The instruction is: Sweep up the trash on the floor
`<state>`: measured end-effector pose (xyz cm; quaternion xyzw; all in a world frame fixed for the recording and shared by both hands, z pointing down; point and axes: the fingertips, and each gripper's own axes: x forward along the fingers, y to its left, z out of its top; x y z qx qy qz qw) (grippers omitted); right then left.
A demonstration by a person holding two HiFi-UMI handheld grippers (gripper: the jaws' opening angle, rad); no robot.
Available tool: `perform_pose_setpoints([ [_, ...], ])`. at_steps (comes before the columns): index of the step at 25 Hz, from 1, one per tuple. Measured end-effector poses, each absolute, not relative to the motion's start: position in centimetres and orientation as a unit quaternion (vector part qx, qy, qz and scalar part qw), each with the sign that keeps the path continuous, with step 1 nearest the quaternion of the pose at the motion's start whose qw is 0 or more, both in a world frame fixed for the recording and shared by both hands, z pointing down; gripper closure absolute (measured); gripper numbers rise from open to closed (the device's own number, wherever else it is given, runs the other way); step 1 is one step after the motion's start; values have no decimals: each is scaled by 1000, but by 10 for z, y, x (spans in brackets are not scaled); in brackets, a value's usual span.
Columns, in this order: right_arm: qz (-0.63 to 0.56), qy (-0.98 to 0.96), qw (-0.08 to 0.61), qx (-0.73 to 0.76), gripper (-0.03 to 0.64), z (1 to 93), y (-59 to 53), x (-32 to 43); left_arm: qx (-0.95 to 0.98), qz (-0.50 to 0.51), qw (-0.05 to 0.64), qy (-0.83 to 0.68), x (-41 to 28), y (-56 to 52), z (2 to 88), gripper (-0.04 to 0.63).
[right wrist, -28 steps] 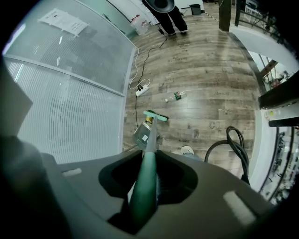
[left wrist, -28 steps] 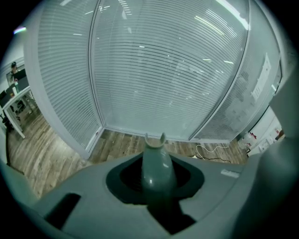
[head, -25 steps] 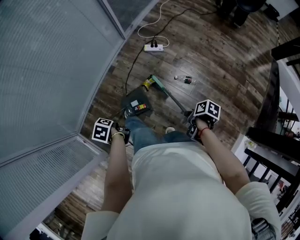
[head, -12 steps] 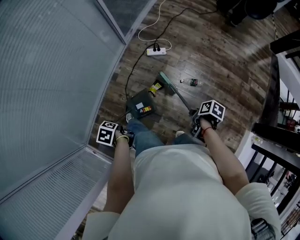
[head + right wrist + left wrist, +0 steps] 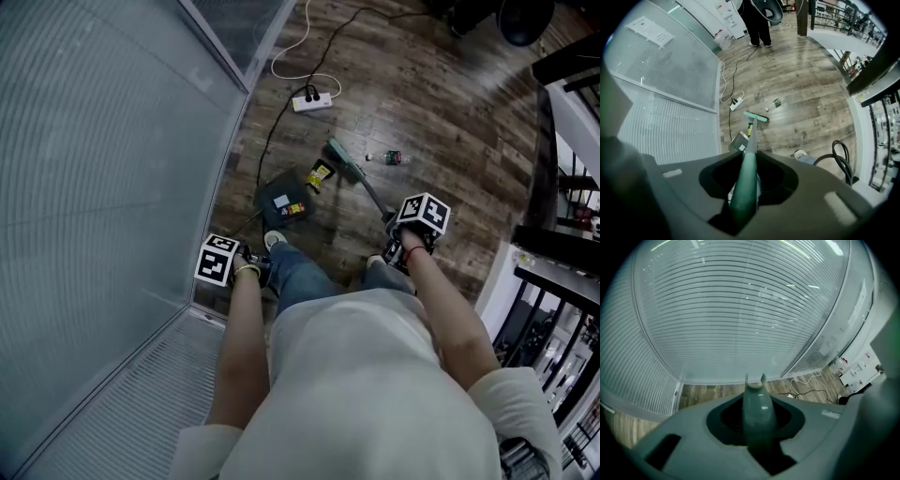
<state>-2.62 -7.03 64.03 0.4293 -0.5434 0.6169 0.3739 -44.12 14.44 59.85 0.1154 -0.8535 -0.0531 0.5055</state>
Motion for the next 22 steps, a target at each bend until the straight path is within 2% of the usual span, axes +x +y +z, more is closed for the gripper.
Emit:
perform_pose_setpoints([
  [22, 645, -453, 314, 529, 518, 680, -8, -107, 233, 22, 517, -823, -543, 81, 616, 506],
])
